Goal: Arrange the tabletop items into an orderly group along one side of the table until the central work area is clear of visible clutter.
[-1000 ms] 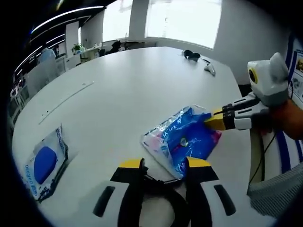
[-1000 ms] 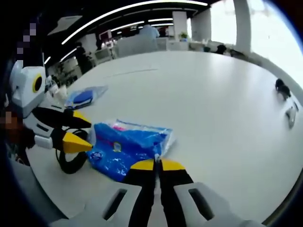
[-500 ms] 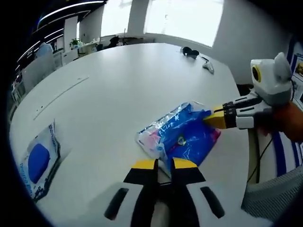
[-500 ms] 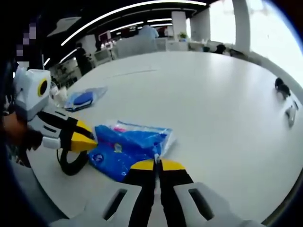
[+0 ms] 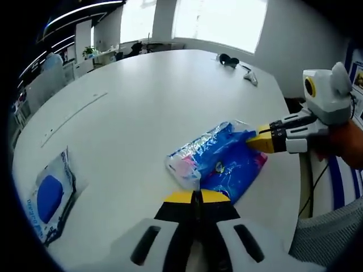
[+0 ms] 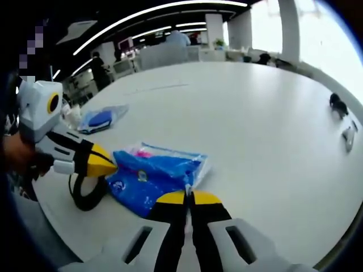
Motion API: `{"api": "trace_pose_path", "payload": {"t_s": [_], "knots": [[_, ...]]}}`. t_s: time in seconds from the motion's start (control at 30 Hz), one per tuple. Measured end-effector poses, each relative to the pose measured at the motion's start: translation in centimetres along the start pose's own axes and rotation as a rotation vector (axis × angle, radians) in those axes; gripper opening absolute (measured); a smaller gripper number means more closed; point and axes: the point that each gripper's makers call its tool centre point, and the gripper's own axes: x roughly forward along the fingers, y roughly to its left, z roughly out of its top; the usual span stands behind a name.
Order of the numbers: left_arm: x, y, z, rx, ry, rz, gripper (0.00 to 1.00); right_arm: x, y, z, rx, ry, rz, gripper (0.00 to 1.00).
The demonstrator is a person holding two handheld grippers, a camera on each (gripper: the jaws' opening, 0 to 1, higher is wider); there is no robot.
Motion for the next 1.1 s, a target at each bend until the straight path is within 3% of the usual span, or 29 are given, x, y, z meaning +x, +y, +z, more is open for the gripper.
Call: {"api": "trace_pose_path", "payload": {"t_s": [0.33, 1.1], "knots": [[-0.5, 0.5, 1.0, 0.002, -0.019, 0.01, 0.0, 0.0, 0.1, 1.0, -0.012, -0.012, 0.01, 0.0], [-2.2, 3.4, 3.0, -0.005, -0.064, 0.074, 0.0, 1.1, 1.7, 5.1, -0.097, -0.052, 0.071, 0.0]]}}
